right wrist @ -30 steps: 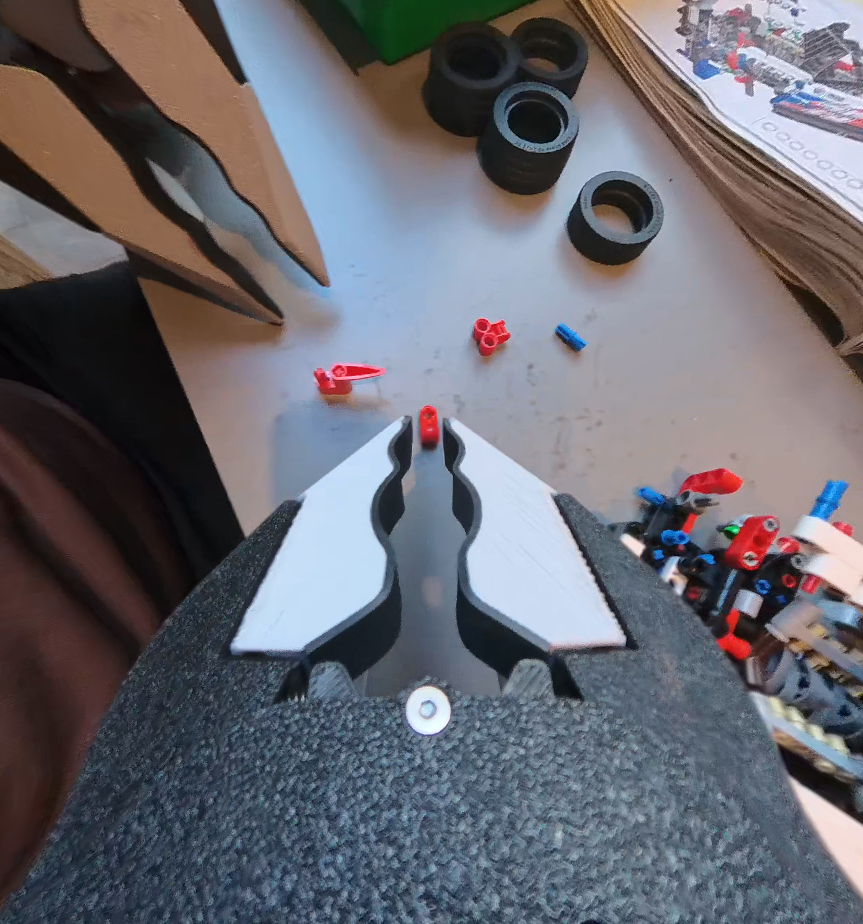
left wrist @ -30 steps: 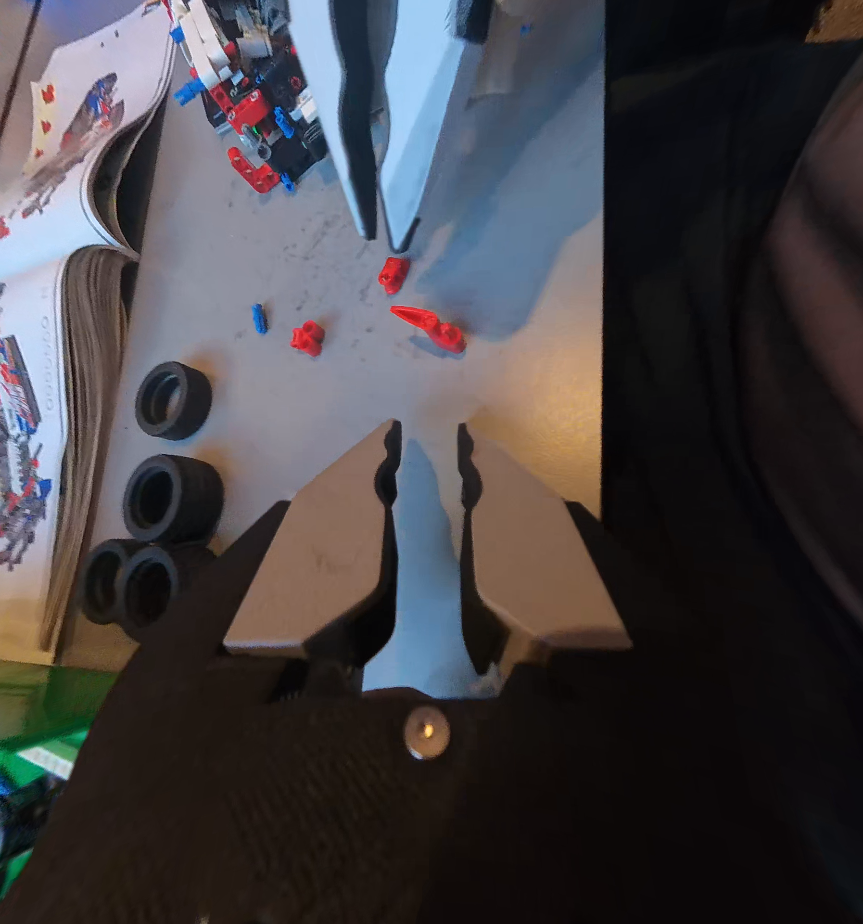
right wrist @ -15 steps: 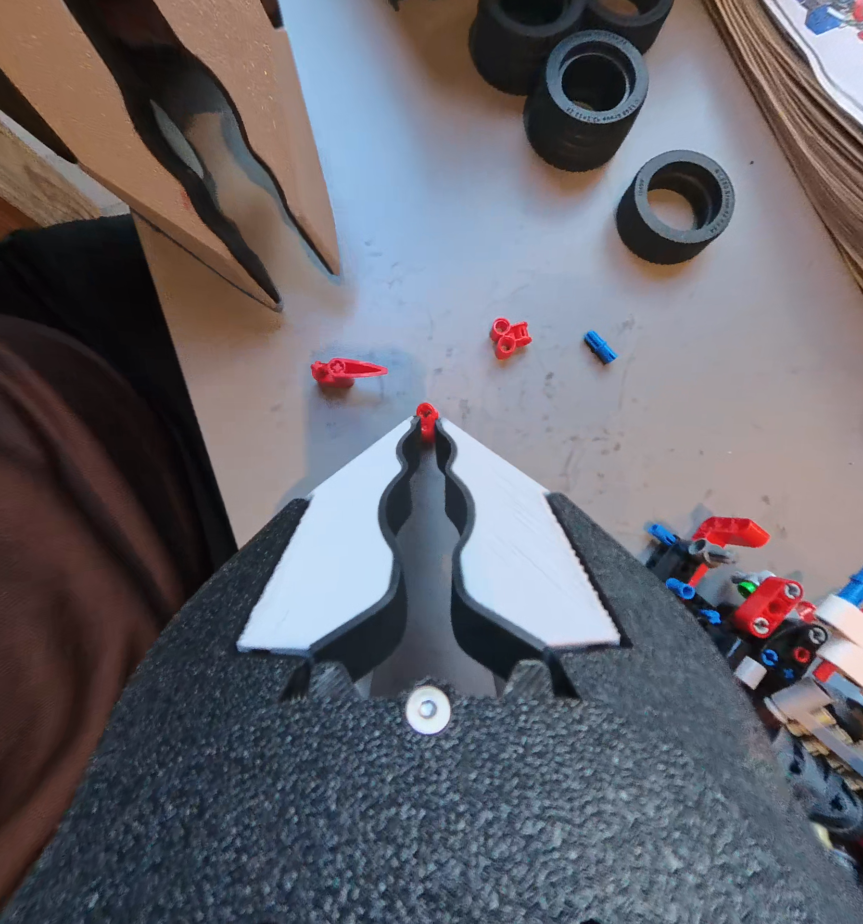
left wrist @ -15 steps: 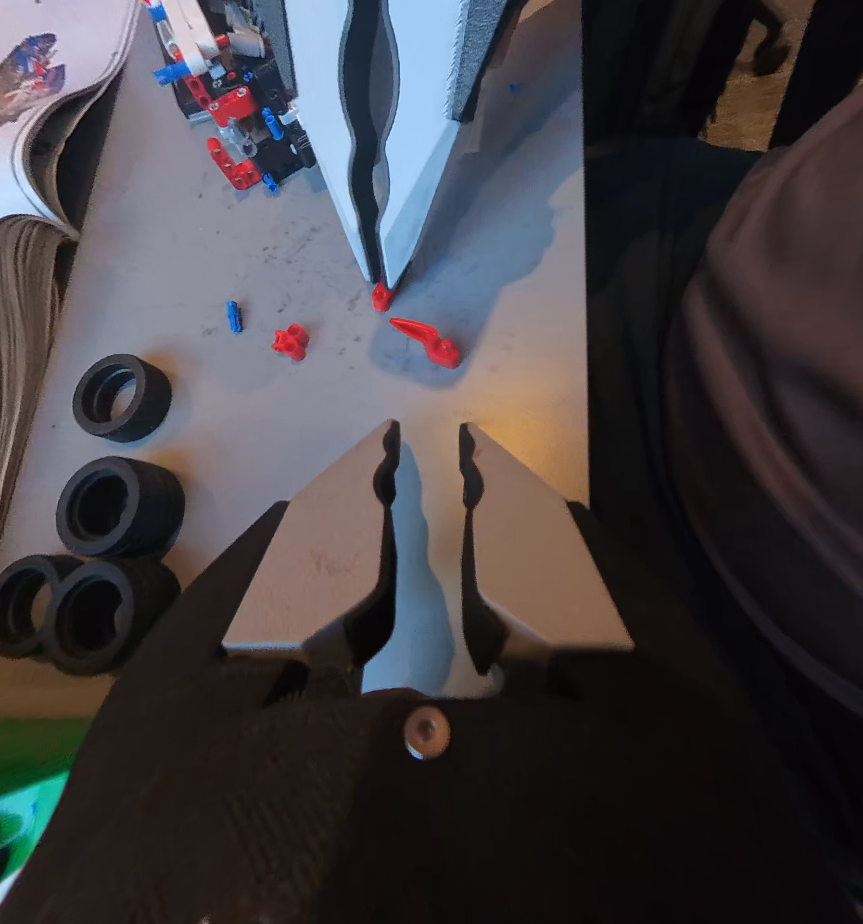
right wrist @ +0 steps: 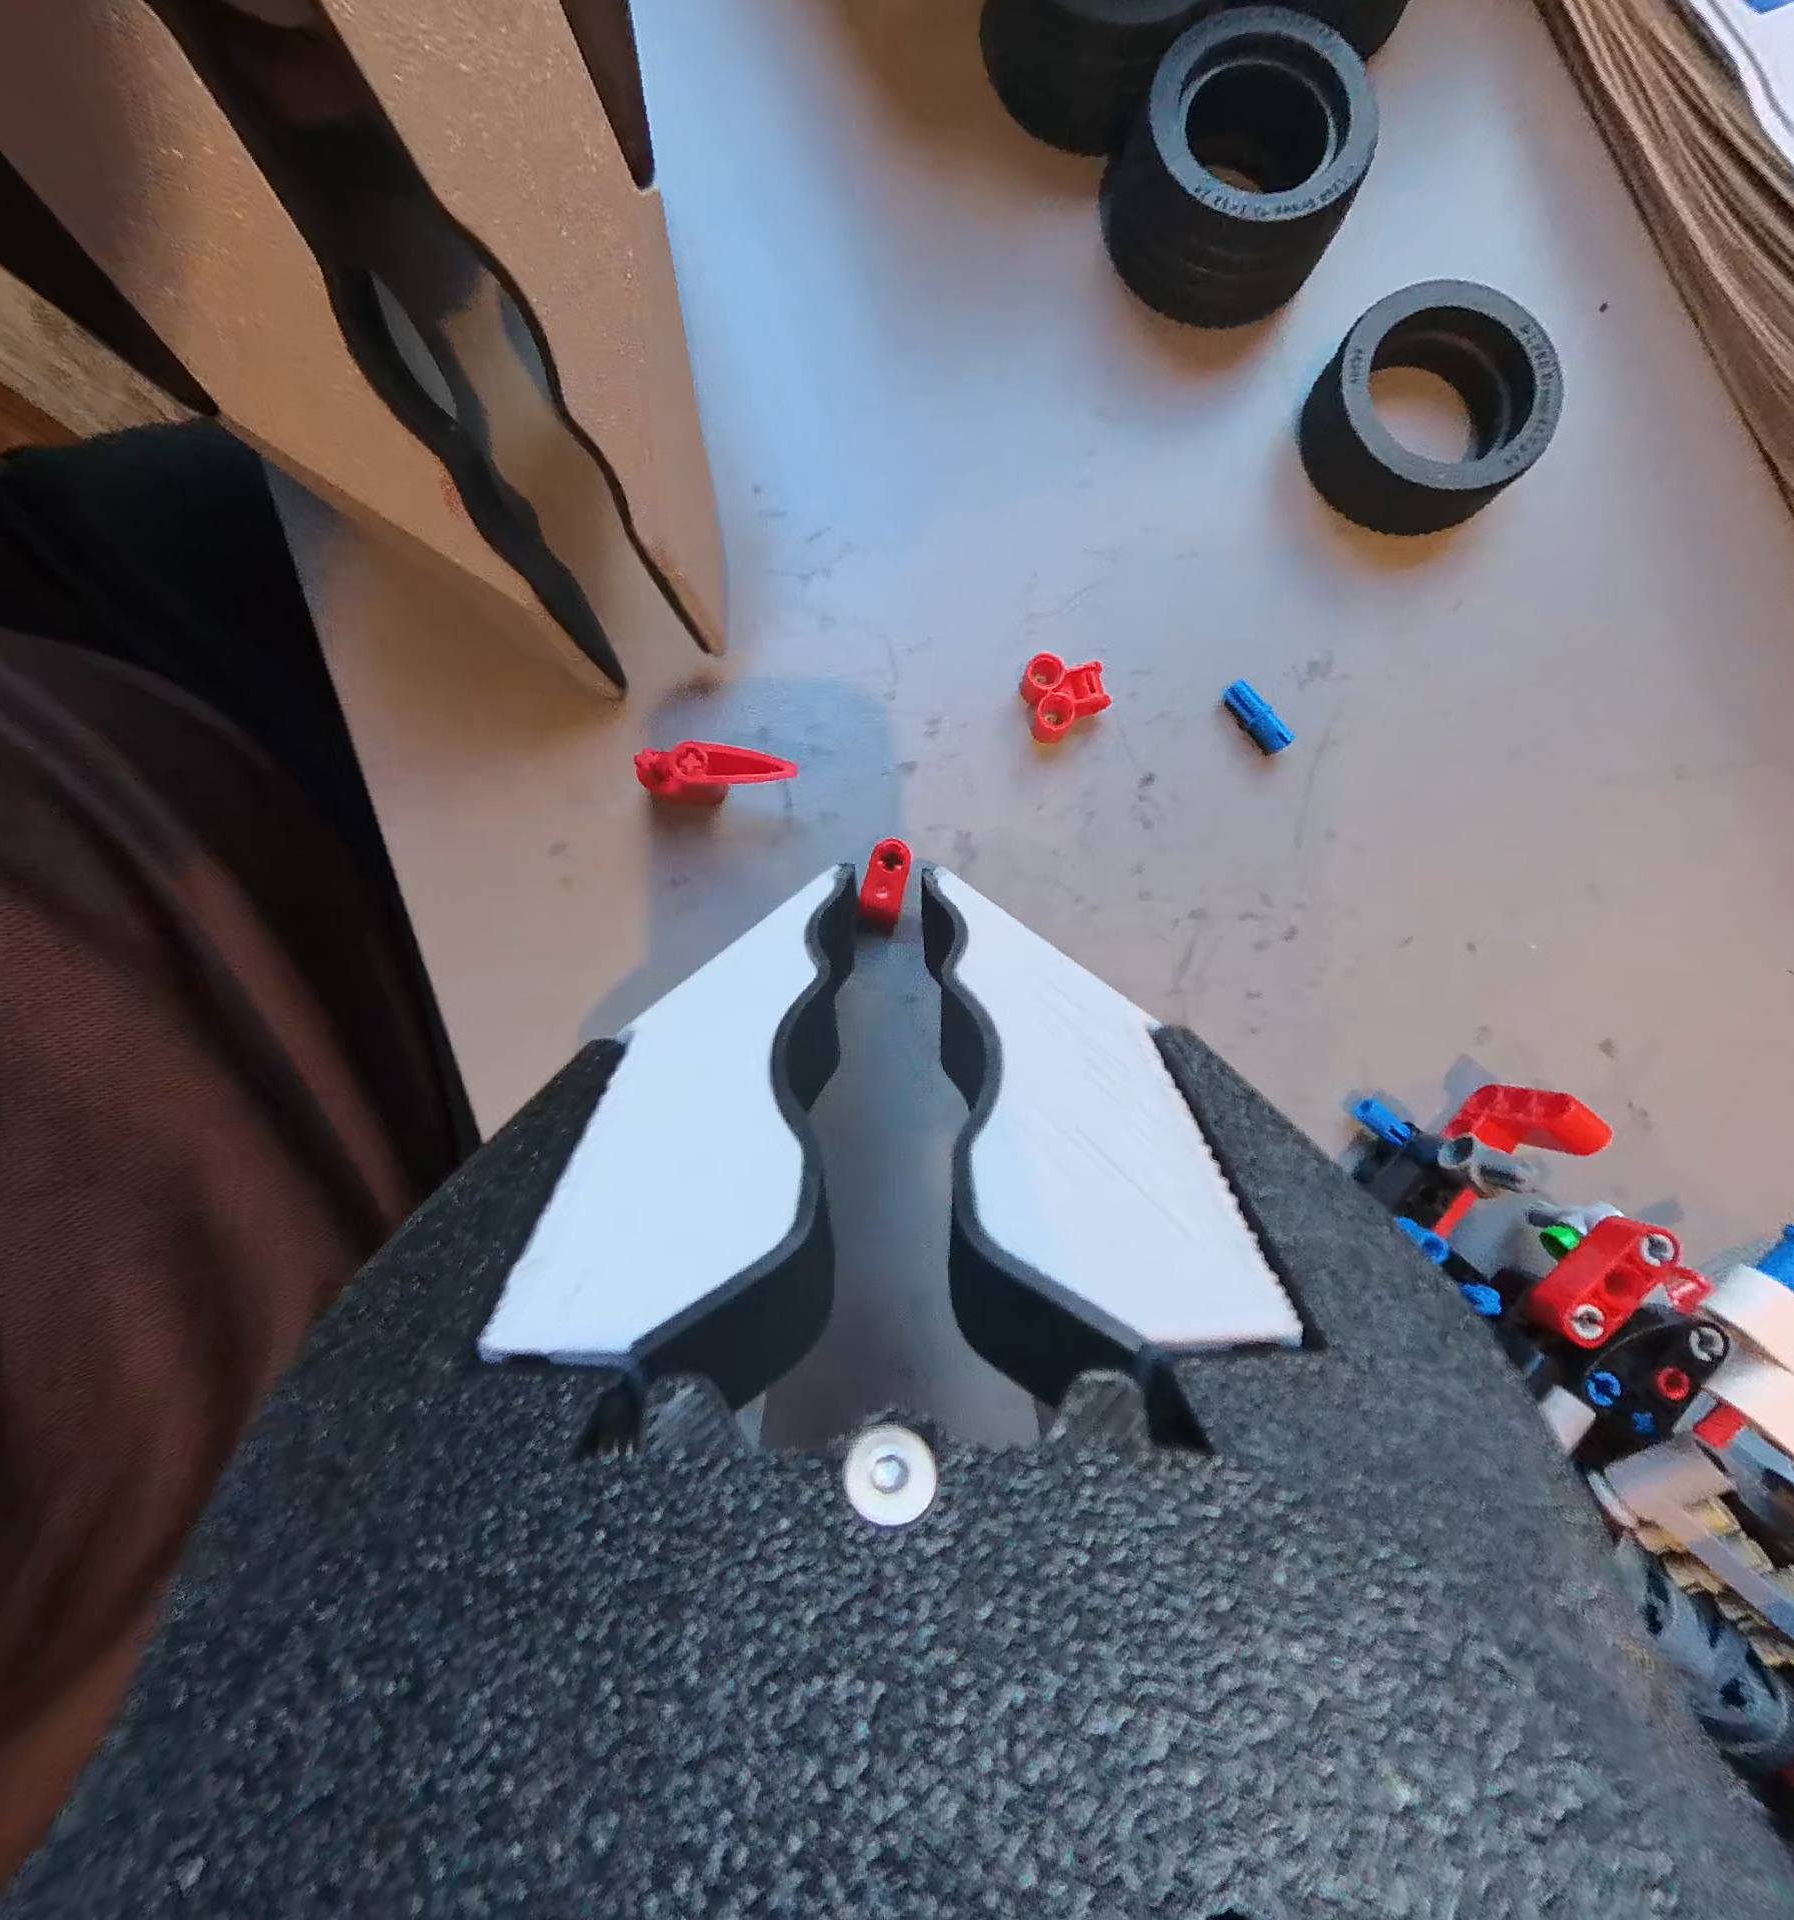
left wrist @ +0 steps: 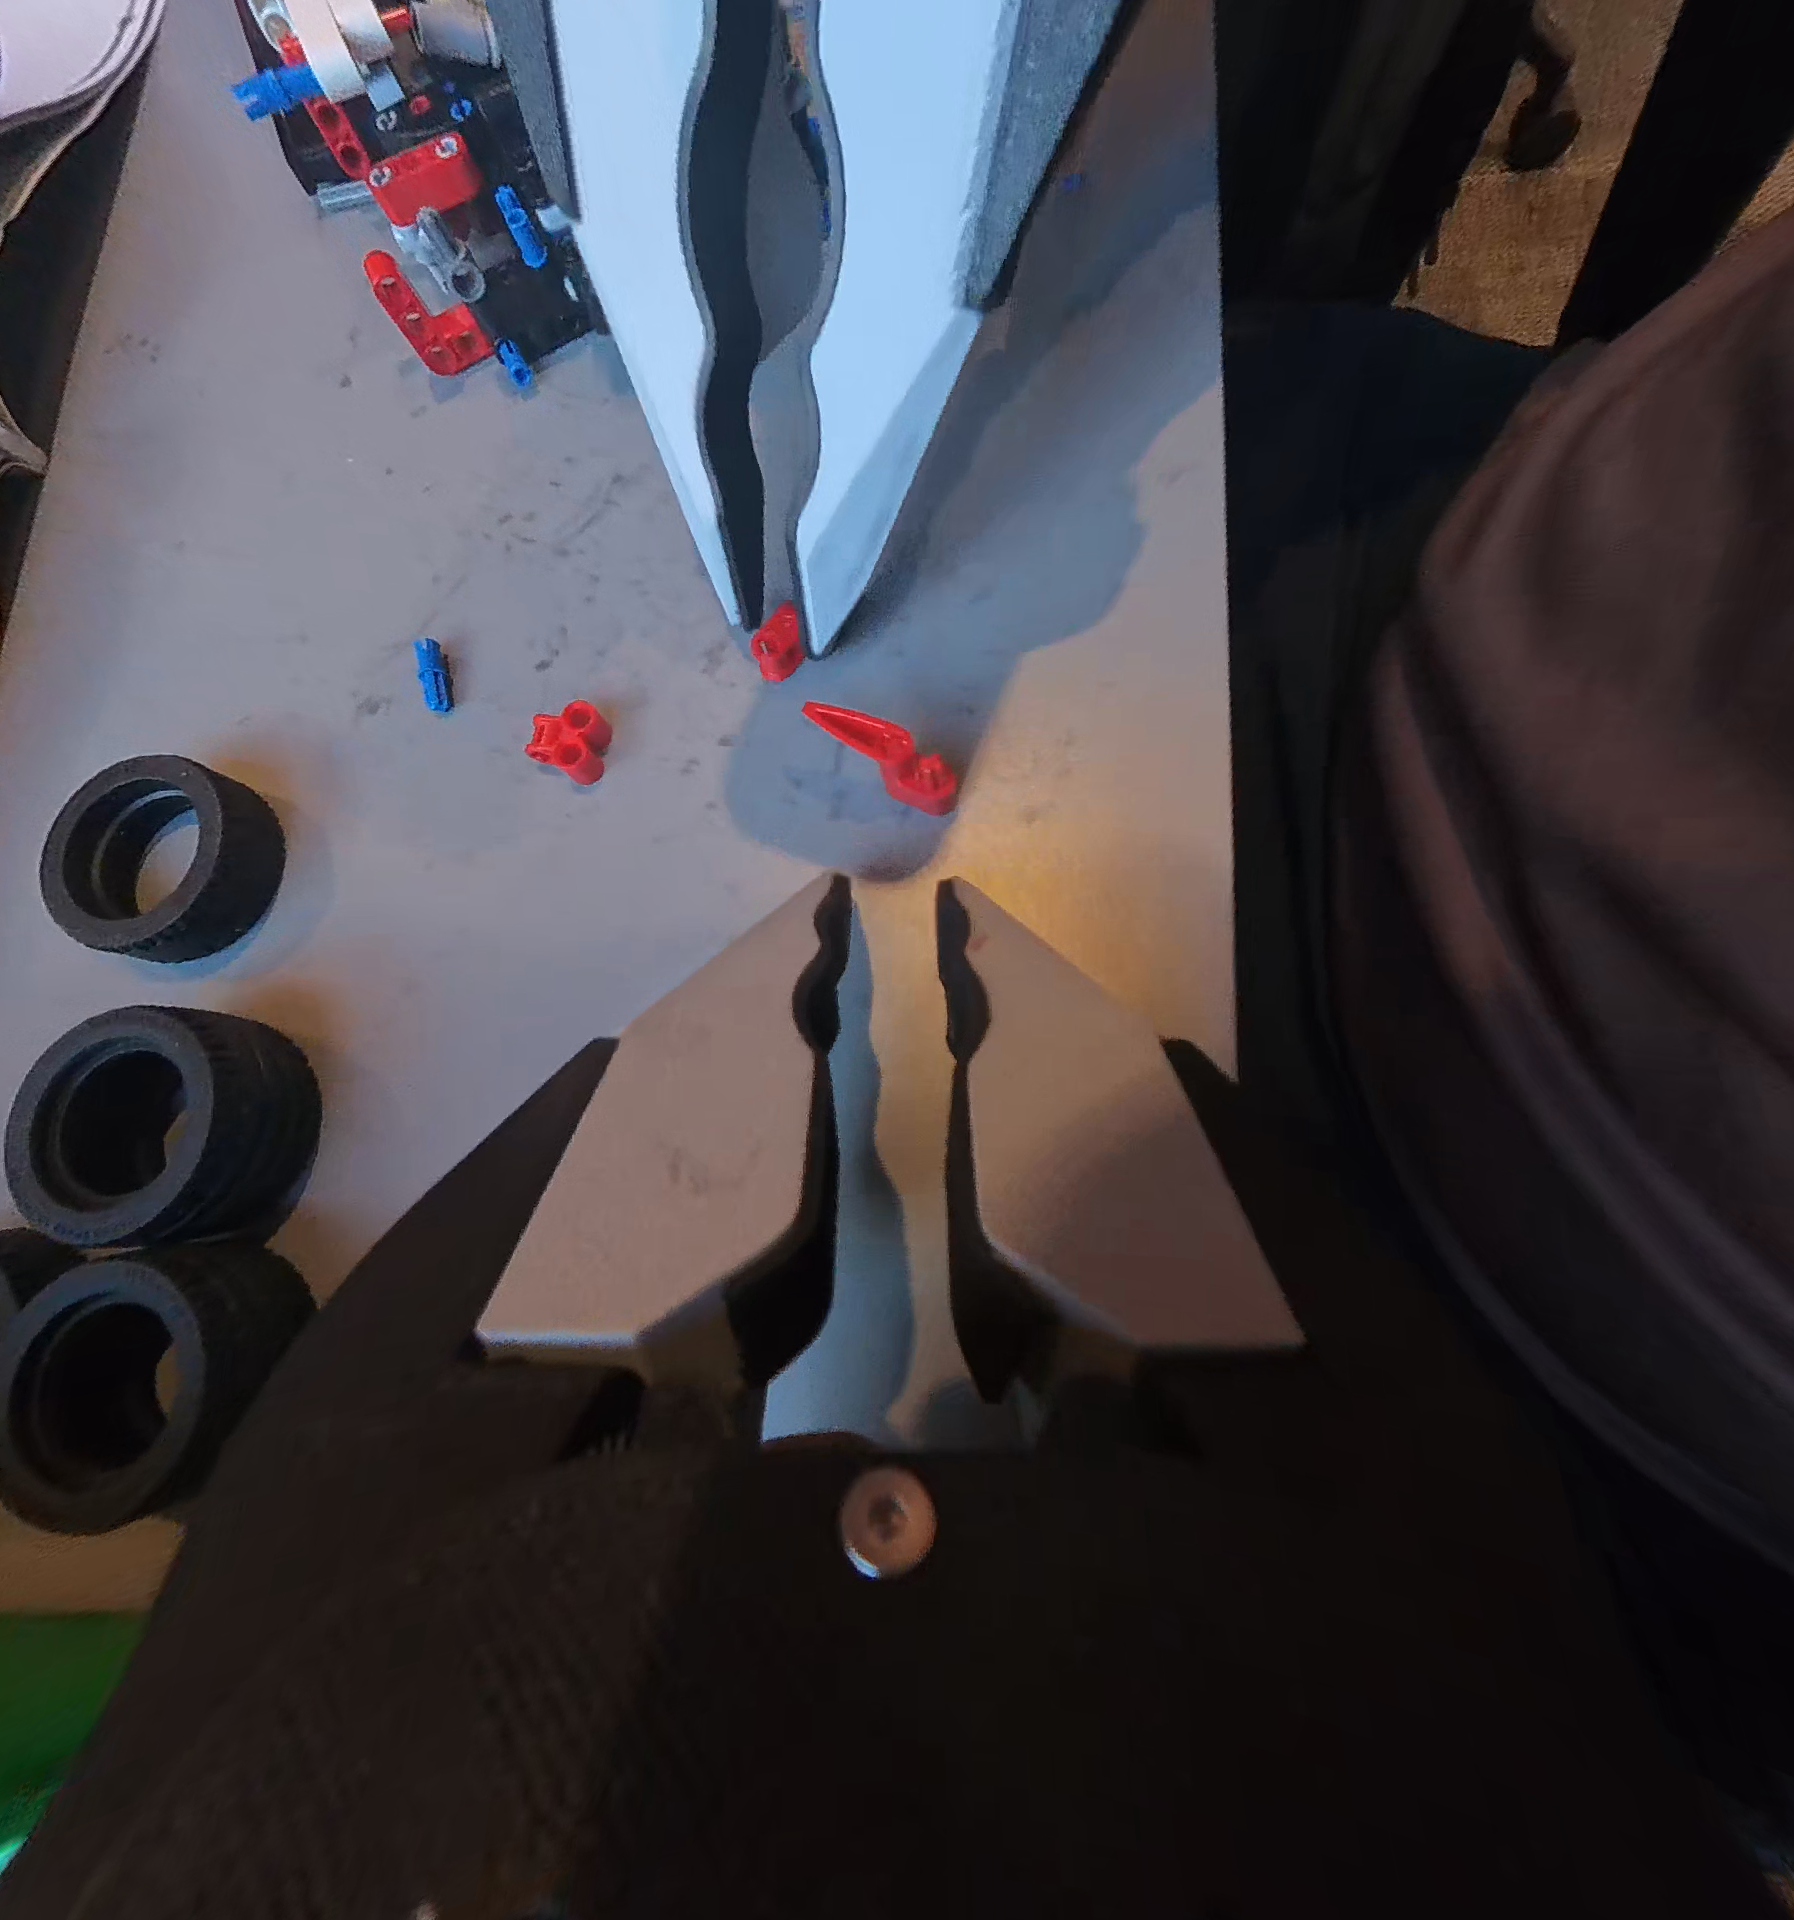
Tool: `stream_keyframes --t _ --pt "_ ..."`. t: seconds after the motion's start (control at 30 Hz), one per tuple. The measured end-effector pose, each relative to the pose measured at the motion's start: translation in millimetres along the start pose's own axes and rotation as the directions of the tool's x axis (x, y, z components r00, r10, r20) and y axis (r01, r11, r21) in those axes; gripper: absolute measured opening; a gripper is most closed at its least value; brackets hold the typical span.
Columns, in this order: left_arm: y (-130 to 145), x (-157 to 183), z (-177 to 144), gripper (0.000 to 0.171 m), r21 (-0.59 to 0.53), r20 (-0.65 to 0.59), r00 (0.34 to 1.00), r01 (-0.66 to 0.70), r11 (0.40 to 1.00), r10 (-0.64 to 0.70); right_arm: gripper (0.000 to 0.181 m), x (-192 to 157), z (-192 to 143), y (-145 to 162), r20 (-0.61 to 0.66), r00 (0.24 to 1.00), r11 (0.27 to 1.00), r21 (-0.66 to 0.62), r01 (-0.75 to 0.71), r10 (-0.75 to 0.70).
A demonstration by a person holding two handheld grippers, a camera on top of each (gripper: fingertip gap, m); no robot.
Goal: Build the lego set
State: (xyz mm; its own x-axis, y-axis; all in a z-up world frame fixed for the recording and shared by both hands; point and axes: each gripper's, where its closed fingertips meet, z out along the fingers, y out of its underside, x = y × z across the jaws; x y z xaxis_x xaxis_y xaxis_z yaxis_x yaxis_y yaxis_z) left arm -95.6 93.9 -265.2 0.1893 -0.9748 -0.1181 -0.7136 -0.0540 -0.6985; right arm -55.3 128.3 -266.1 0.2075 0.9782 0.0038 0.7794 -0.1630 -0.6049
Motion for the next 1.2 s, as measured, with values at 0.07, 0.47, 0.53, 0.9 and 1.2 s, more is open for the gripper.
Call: stream_keyframes --t 0.07,0.47,0.53,0.9,1.2 --pt "-3 2 1 0.012 -0.002 -0.018 1.000 0.015 1.000 -0.015 0.008 0 2 0 -0.008 1.000 1.000 0.004 0.009 -0.009" --pt "-17 16 16 0.007 0.013 -0.075 0.997 0.035 0.999 -0.034 0.008 -30 -18 -5 0.076 0.993 0.993 0.086 0.080 -0.086" --pt "-16 17 15 0.007 0.010 -0.080 0.996 0.041 0.999 -0.040 0.008 -35 -18 -3 0.086 0.991 0.992 0.080 0.092 -0.099" --pt "-27 14 4 0.006 0.093 -0.040 0.998 0.046 0.995 -0.042 0.008 -46 -18 -11 0.119 0.983 0.985 0.114 0.129 -0.143" --pt "-42 17 0 0.006 0.159 -0.082 0.996 0.034 0.987 -0.021 0.008 -49 -22 -20 0.096 0.980 0.981 0.111 0.161 -0.171"
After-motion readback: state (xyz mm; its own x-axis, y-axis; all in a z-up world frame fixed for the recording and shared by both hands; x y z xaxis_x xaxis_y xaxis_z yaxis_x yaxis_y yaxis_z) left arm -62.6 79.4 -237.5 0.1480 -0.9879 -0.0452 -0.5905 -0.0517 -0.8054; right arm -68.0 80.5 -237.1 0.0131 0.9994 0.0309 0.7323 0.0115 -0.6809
